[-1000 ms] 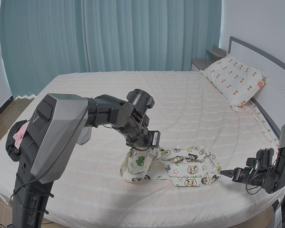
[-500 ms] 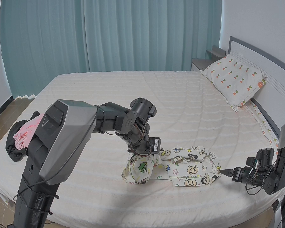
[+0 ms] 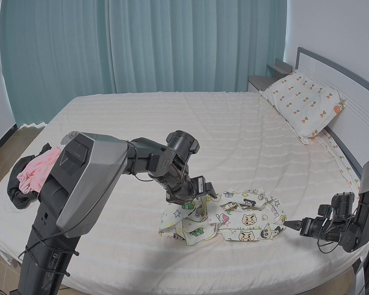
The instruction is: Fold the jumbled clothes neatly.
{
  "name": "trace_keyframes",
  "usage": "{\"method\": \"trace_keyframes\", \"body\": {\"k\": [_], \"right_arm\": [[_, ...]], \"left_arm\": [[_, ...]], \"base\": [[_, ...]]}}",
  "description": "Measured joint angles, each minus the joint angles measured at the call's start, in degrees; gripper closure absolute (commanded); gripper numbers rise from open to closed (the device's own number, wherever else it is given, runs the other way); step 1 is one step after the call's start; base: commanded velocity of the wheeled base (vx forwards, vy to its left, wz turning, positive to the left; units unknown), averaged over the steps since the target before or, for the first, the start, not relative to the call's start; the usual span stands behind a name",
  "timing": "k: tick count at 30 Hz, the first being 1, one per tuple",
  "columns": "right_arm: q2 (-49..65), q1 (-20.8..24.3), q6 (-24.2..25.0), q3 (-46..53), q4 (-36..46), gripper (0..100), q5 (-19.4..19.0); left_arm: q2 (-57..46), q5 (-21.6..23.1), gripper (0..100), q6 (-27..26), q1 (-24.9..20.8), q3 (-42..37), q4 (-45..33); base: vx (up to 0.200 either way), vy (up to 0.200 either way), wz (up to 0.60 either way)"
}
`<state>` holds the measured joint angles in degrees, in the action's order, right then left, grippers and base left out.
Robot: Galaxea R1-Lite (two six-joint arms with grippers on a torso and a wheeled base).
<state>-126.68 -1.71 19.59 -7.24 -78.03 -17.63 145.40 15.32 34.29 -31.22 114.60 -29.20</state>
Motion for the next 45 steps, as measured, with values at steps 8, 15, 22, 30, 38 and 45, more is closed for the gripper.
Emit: {"method": "trace_keyframes", "body": {"k": [8,15,22,30,38,45], "right_arm": [[0.3,1.4,1.2,0.6,-0.6,0,-2.1],[1.2,8.4,10.2,1.1,-5.6,0,-0.5],[2.5,13.4,12.8,1.3,-7.6,0,2.6],[3.9,15.1,13.2,1.2,-7.6,0,3.2],[4.8,19.9,14.8,-3.8,0.9,0,8.1],[5.7,26.1,18.6,-12.1,13.1,0,11.1]], "left_arm": [[-2.7,6.9,0,1.4,3.2,0.0,-10.1],[-7.7,12.5,0,-5.3,6.8,0.0,-28.2],[-13.9,14.5,0,-11.3,12.9,0.0,-38.9],[-22.7,20.8,0,-21.8,17.2,0.0,-54.1],[-35.0,28.5,0,-29.6,24.4,0.0,-59.3],[-49.2,34.6,0,-40.0,30.9,-0.4,-54.1]], "base": [[0.000,0.000,0.00],[0.000,0.000,0.00],[0.000,0.000,0.00],[0.000,0.000,0.00],[0.000,0.000,0.00],[0.000,0.000,0.00]]}}
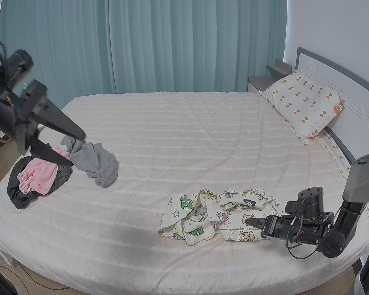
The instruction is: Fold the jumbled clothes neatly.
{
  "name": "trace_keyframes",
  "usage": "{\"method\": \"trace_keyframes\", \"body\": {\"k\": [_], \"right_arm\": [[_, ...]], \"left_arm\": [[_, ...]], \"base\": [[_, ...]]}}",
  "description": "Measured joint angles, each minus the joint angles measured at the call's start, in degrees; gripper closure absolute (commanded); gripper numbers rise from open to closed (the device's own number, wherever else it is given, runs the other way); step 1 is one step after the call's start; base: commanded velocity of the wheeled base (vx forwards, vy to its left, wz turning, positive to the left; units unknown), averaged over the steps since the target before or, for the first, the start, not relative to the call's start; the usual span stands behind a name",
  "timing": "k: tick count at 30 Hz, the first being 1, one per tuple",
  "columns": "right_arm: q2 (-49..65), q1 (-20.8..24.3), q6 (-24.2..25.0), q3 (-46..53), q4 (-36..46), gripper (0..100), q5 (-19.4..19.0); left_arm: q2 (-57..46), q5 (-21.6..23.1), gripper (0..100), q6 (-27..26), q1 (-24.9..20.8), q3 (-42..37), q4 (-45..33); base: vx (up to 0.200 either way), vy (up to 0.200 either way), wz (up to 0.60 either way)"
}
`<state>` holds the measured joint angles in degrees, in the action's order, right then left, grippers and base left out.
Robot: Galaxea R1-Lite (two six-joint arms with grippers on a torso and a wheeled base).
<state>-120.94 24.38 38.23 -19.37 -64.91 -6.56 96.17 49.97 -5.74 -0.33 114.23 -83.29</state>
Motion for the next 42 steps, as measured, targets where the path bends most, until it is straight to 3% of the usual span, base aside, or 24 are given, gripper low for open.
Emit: {"method": "trace_keyframes", "body": {"k": [7,17,29,34,39,42], "right_arm": [[-0.1,3.2,1.6,-5.8,5.2,0,2.0],[-1.8,6.2,3.1,-13.5,12.6,0,4.3],[-6.6,9.5,3.8,-24.0,21.1,0,6.4],[-9.2,10.8,3.7,-28.7,25.0,0,7.7],[-13.1,12.4,3.7,-36.6,31.0,0,11.1],[-15.5,13.5,4.2,-41.9,35.0,0,13.6]], "left_arm": [[-9.9,0.8,0,-0.8,3.7,-9.4,15.8],[-15.3,-1.9,0,2.3,6.2,-36.4,45.8],[-11.8,-5.3,0,6.9,10.7,-71.1,91.8],[-9.6,-6.4,0,10.9,12.7,-84.9,109.6],[-7.8,-7.8,0,17.0,14.8,-100.6,129.0],[-7.2,-8.3,0,20.1,15.7,-107.6,136.5]], "base": [[0.000,0.000,0.00],[0.000,0.000,0.00],[0.000,0.000,0.00],[0.000,0.000,0.00],[0.000,0.000,0.00],[0.000,0.000,0.00]]}}
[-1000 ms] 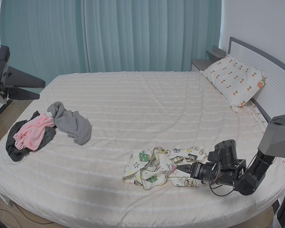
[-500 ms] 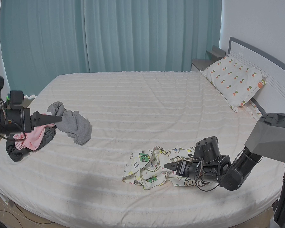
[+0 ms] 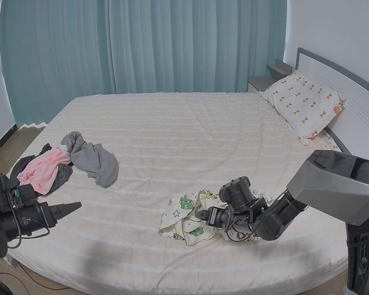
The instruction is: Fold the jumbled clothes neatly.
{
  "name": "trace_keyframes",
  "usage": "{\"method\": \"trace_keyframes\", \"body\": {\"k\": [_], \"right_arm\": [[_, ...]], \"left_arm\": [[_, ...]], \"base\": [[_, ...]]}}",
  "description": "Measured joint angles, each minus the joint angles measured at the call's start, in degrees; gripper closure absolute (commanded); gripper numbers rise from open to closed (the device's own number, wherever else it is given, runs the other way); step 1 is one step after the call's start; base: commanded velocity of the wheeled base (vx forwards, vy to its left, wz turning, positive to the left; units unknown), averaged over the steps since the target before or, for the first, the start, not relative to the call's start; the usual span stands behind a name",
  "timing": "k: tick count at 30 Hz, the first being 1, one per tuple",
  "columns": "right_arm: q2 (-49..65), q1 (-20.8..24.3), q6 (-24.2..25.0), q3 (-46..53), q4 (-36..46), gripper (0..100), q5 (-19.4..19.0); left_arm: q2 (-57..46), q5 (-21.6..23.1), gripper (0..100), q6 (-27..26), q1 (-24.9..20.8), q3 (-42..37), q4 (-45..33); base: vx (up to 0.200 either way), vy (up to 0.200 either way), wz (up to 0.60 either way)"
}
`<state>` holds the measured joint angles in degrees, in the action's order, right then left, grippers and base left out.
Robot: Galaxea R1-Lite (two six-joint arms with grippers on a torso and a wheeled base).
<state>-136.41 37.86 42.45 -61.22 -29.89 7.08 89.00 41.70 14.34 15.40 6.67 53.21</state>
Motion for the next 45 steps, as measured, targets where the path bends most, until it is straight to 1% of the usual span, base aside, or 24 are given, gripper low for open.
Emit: {"method": "trace_keyframes", "body": {"k": [1,2,3,4,6,10,16,18,20,24,39,42,45], "right_arm": [[-0.6,0.3,0.4,-1.3,1.1,0,0.7],[-1.9,0.9,1.4,-3.8,3.5,0,2.3],[-2.2,1.1,1.7,-4.5,4.2,0,2.8],[-3.3,1.7,3.1,-6.4,6.7,0,4.3],[-4.6,2.5,6.0,-9.1,9.0,0,6.0],[-6.1,3.7,11.4,-12.0,10.6,0,7.6],[-6.5,4.2,13.8,-13.6,10.5,0,8.4],[-6.7,4.2,15.6,-14.7,10.7,0,10.3],[-6.7,4.2,16.6,-15.2,10.8,0,10.8],[-6.7,4.1,17.4,-15.5,11.0,0,11.3],[-6.3,4.5,17.8,-16.1,10.9,0,11.5],[-6.7,4.9,17.5,-16.5,11.9,0,11.6],[-7.3,4.9,17.1,-17.6,14.7,0,11.6]], "left_arm": [[0.1,-0.1,0,0.7,0.2,-1.3,1.1],[0.4,-0.3,0,1.8,0.5,-3.1,2.7],[0.5,-0.4,0,2.1,0.6,-3.4,2.9],[0.6,-0.5,0,2.8,0.8,-4.3,3.0],[0.8,-0.6,0,3.4,1.0,-5.0,3.0],[1.0,-0.8,0,4.0,1.2,-5.5,2.6],[1.0,-0.8,0,4.1,1.4,-5.6,2.4],[0.8,-0.9,0,4.1,1.4,-5.7,2.1],[0.5,-0.8,0,4.1,1.4,-5.7,1.6],[-0.8,-0.8,0,4.1,1.4,-5.7,0.0],[-2.5,-0.8,0,4.1,1.4,-5.7,-0.2],[-2.6,-0.8,0,4.1,1.4,-5.7,-0.2],[-2.6,-0.8,0,4.1,1.4,-5.7,-0.2]], "base": [[0.000,0.000,0.00],[0.000,0.000,0.00],[0.000,0.000,0.00],[0.000,0.000,0.00],[0.000,0.000,0.00],[0.000,0.000,0.00],[0.000,0.000,0.00],[0.000,0.000,0.00],[0.000,0.000,0.00],[0.000,0.000,0.00],[0.000,0.000,0.00],[0.000,0.000,0.00],[0.000,0.000,0.00]]}}
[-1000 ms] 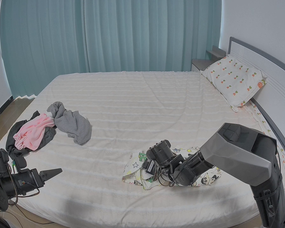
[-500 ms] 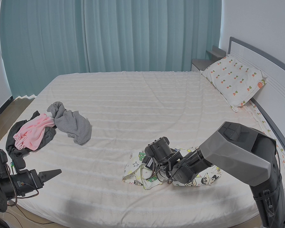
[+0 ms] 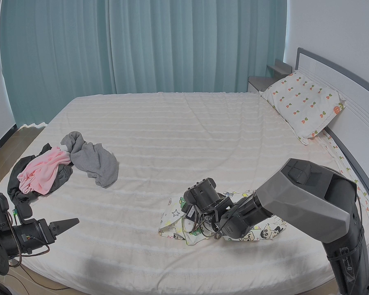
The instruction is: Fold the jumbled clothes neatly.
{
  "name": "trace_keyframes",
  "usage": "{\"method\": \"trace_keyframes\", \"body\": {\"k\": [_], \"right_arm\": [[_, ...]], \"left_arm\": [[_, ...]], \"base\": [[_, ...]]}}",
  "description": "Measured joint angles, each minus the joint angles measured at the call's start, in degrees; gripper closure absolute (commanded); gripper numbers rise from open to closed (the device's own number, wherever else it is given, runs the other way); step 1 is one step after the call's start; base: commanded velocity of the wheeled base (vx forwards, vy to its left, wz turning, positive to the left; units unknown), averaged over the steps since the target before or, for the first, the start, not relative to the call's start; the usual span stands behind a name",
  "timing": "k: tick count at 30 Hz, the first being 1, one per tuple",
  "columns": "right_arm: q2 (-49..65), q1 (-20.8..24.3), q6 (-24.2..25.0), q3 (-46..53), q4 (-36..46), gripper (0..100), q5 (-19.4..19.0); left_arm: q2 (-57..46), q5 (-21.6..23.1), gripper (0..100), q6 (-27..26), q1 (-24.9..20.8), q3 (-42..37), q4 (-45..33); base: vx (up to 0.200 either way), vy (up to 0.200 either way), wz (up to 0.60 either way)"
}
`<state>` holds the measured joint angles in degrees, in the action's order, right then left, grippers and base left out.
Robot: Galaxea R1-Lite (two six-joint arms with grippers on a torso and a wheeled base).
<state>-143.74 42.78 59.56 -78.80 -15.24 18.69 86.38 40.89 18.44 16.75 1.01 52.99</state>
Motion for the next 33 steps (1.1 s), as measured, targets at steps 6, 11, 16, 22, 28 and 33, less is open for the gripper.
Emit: {"method": "trace_keyframes", "body": {"k": [6,11,16,22,28,33], "right_arm": [[-2.2,-0.2,-0.9,-5.7,4.8,0,0.0],[-4.5,0.0,-2.4,-9.0,9.1,0,0.2],[-5.5,-0.2,-4.0,-9.5,10.6,0,1.7],[-5.4,-0.5,-6.4,-8.6,10.6,0,3.8],[-5.0,-1.4,-7.5,-8.2,10.5,0,3.9],[-5.6,-1.4,-7.9,-8.2,10.1,100,3.9]], "left_arm": [[0.0,0.0,0,0.0,0.0,0.0,0.0],[0.0,0.0,0,0.0,0.1,0.0,0.0],[0.0,0.0,0,0.0,0.1,0.0,-0.1],[-0.1,0.0,0,0.0,0.1,0.0,-0.7],[-0.2,0.0,0,0.0,0.1,0.0,-0.8],[-0.1,0.1,0,0.2,-0.7,0.0,-0.8]], "base": [[0.000,0.000,0.00],[0.000,0.000,0.00],[0.000,0.000,0.00],[0.000,0.000,0.00],[0.000,0.000,0.00],[0.000,0.000,0.00]]}}
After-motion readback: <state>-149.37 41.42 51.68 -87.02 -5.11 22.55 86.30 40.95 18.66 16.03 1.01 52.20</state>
